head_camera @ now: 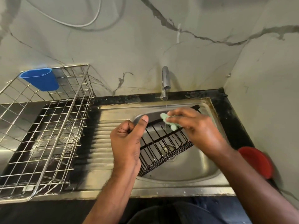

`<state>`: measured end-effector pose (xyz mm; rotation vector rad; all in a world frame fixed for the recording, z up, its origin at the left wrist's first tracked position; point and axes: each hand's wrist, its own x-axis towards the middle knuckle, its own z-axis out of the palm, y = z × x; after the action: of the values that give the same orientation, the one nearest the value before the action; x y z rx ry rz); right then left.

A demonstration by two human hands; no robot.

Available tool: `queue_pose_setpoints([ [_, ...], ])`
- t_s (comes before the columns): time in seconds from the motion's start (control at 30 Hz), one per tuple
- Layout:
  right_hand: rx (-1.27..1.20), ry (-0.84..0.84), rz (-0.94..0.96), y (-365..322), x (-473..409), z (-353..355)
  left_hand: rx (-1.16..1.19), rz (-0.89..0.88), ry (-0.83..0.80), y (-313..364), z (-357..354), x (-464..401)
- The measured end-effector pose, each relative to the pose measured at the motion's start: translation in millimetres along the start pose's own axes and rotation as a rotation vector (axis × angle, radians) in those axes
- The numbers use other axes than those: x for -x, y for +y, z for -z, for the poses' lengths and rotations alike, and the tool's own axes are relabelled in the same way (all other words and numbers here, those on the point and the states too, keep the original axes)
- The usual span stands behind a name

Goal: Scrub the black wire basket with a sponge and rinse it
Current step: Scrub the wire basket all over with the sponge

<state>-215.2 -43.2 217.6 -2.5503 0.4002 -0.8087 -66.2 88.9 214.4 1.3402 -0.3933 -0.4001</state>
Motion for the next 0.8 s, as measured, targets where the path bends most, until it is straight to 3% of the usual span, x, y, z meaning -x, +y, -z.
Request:
queue_pose_setpoints([
  [0.17, 0.085, 0.075, -0.087, 7.3, 4.3, 12.0, 0.011, -0.037, 0.029, 1.9, 1.4, -1.8],
  [0.23, 0.057, 0.082, -0.015, -9.5, 2.5, 8.4, 0.008, -0.049, 0.026, 2.9, -1.0, -1.7],
  [0.4, 0.068, -0.12, 0.219, -32.8, 1.3, -8.8, -0.006, -0.033, 0.041, 5.5, -5.4, -2.3],
  [0.5, 0.117, -0.131, 0.146, -8.6, 7.2, 2.6, 0.012, -0.021, 0.045, 7.4, -0.3, -1.1],
  [0.63, 0.158, -0.027, 0.002, 25.1, 11.1, 15.7, 0.002, -0.027, 0.062, 7.7, 6.3, -4.1],
  [0.8, 0.083, 0.055, 0.021, -12.2, 0.1, 6.4, 0.008, -0.051, 0.039, 5.5, -0.1, -1.7],
])
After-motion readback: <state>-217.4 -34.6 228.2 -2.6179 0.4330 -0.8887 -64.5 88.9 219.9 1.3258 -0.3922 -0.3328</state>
